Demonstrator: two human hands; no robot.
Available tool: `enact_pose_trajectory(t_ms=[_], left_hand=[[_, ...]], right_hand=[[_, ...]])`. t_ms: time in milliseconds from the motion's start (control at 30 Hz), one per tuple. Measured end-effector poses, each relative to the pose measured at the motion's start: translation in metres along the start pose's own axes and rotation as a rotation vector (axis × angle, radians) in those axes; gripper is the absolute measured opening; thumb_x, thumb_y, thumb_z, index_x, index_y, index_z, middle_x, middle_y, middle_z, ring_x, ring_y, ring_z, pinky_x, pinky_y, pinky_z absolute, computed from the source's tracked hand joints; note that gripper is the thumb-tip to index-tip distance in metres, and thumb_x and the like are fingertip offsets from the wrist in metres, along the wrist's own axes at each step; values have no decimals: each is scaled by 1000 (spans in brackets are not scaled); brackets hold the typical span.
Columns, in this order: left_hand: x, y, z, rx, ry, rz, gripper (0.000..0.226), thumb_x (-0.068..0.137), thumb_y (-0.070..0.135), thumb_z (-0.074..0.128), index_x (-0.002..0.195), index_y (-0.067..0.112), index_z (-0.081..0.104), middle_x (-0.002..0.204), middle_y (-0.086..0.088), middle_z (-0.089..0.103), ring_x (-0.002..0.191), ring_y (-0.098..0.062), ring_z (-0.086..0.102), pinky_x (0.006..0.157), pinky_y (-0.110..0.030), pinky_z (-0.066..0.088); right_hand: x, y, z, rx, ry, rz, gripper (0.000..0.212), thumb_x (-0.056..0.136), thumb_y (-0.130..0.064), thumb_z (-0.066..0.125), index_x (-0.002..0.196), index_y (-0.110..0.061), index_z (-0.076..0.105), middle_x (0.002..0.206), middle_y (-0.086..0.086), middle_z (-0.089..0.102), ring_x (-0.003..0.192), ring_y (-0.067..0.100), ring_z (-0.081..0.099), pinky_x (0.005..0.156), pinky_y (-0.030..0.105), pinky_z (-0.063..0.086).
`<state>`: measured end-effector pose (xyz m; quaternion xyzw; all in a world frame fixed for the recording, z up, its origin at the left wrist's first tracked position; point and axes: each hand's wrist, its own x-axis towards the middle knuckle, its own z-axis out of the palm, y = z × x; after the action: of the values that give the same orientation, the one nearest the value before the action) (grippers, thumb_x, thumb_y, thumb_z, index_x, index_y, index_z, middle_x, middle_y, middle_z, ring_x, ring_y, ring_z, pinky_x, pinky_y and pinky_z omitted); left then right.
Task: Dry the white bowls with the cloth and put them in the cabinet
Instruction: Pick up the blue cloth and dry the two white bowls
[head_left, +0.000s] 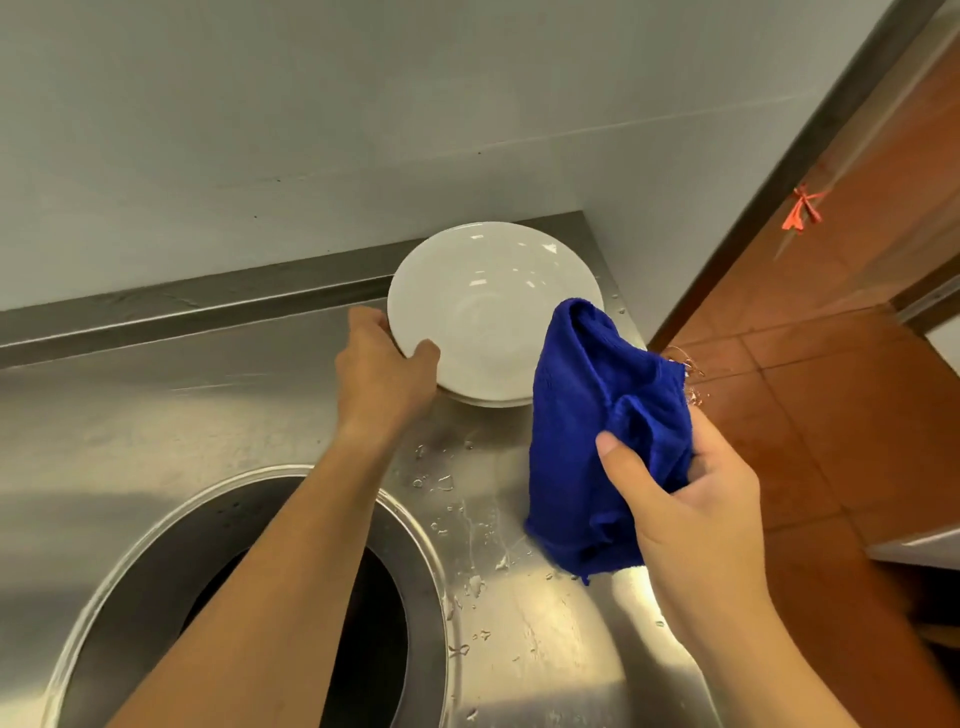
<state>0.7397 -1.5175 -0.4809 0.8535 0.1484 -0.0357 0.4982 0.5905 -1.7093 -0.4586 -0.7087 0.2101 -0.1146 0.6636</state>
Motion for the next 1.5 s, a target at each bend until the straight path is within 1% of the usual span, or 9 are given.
enact_pose_trajectory(t_ms=[167, 367, 500, 633, 900, 1067, 1267, 1433, 1500], left_hand=[[-3, 14, -7, -146, -73, -4, 37, 95, 0, 53, 129, 12, 60, 126, -8, 68, 83, -26, 75, 53, -33, 65], [-35, 25, -29, -401, -103, -47, 45, 100, -6, 47, 135, 21, 56, 125, -5, 70, 66, -21, 78, 49, -32, 63], [-74, 27, -54, -560, -84, -27, 51, 105, -1, 52, 138, 36, 62, 122, 8, 75, 99, -26, 76, 55, -36, 65], [-115, 41, -83, -715, -109, 37, 51, 106, 1, 52, 127, 42, 72, 120, 12, 80, 99, -9, 79, 66, -23, 62], [-167, 59, -115, -903, -125, -33, 55, 100, -2, 55, 133, 39, 69, 127, 4, 78, 104, -14, 78, 78, -30, 64], [-183, 57, -137, -1039, -230, -237, 52, 96, 28, 65, 147, 32, 57, 136, -8, 75, 119, -31, 74, 77, -38, 64], [-210, 37, -149, -996, -280, -188, 46, 107, 51, 47, 150, 39, 53, 138, 2, 75, 124, -22, 74, 88, -38, 66], [-230, 17, -158, -981, -242, -197, 58, 100, 59, 46, 150, 33, 56, 140, -5, 74, 128, -26, 71, 97, -43, 63], [-228, 8, -173, -987, -135, -201, 57, 101, 57, 45, 148, 28, 58, 136, -8, 76, 126, -28, 72, 94, -42, 64]], right_hand=[[-2, -18, -7, 17, 8, -23, 25, 89, -12, 78, 96, -36, 73, 90, 7, 73, 82, 27, 72, 74, 55, 62], [-5, -52, -19, 69, 57, -49, 27, 90, -11, 77, 92, -38, 74, 93, 4, 76, 92, 34, 72, 81, 60, 62], [0, -81, -25, 163, 117, -75, 28, 93, -12, 73, 86, -39, 73, 84, -11, 76, 78, 11, 73, 68, 33, 62], [-2, -118, -27, 202, 88, -49, 14, 95, -17, 70, 88, -30, 67, 75, -17, 73, 67, -2, 70, 54, 14, 54], [-38, -150, -9, -91, 28, -198, 14, 98, -19, 68, 94, -32, 64, 88, 0, 68, 66, 5, 60, 62, 31, 51], [-61, -144, 7, -242, -6, -213, 12, 98, -20, 66, 91, -27, 59, 78, -1, 65, 71, 13, 60, 61, 31, 49], [-77, -138, 41, -1026, -21, -532, 13, 91, -23, 71, 98, -14, 66, 74, 4, 64, 73, 23, 48, 62, 36, 38], [-105, -138, 116, -516, -439, -320, 32, 97, -36, 66, 125, -24, 56, 104, -7, 68, 85, 12, 62, 70, 24, 47], [-121, -130, 131, -478, -665, -265, 29, 96, -46, 65, 121, -34, 56, 104, -12, 69, 90, 8, 65, 75, 25, 52]])
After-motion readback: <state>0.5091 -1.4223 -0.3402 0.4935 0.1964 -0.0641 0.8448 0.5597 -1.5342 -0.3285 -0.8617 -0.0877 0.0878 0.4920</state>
